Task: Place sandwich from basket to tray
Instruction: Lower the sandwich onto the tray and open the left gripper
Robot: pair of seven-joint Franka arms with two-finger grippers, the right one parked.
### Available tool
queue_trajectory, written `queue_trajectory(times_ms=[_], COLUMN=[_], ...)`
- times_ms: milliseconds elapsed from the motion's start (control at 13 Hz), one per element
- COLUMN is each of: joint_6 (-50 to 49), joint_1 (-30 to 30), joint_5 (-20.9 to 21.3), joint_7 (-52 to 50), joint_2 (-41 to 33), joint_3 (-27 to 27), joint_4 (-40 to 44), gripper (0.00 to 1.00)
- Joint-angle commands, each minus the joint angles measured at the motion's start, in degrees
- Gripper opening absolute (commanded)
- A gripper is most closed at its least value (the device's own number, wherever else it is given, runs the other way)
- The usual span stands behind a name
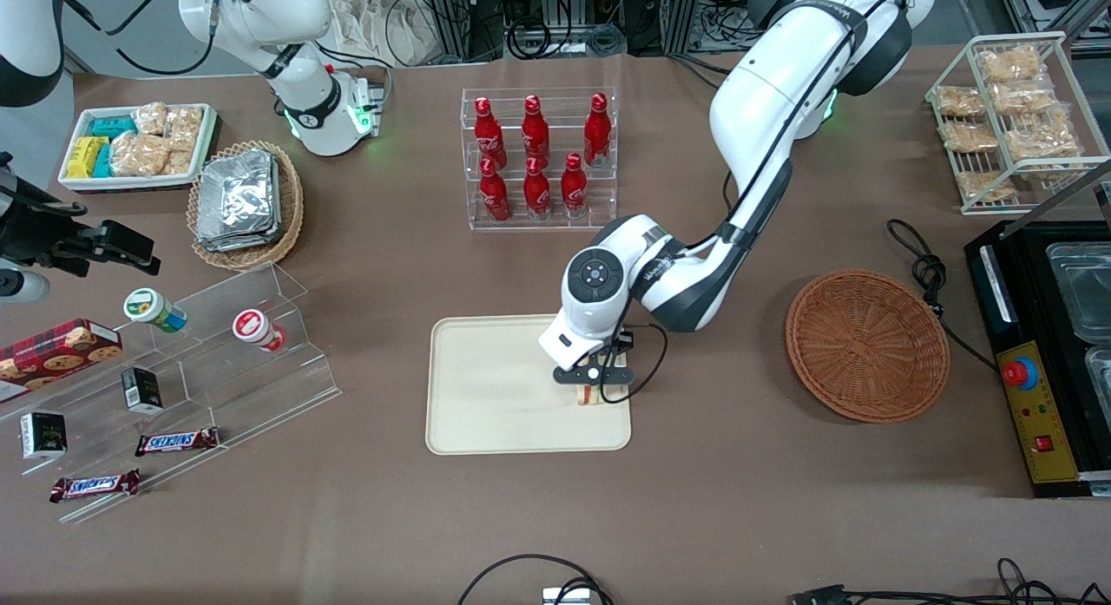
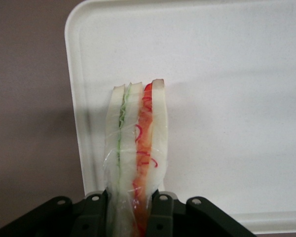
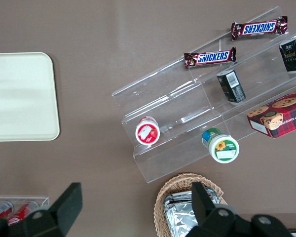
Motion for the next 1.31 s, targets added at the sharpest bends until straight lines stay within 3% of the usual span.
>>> queue_trajectory(times_ms=[0, 308, 462, 615, 846, 1231], joint_6=[-0.21, -0.12, 0.32, 0.41, -0.03, -5.11], joint_1=[-0.98, -1.86, -1.86, -1.77, -1.16, 2.00], joint_5=[2.76, 2.85, 2.85, 2.85, 2.59, 2.59], joint_7=[-1.24, -1.85, -4.31, -4.41, -4.58, -11.70], joint_2=[1.72, 2.16, 2.07, 1.73, 0.24, -7.48], joint_3=[0.37, 0.46, 0.46, 0.46, 0.46, 0.89], joint_4=[2.06, 2.14, 2.14, 2.32, 2.76, 2.67], gripper=[0.27, 0.48, 0.73, 0.87, 0.98, 1.00])
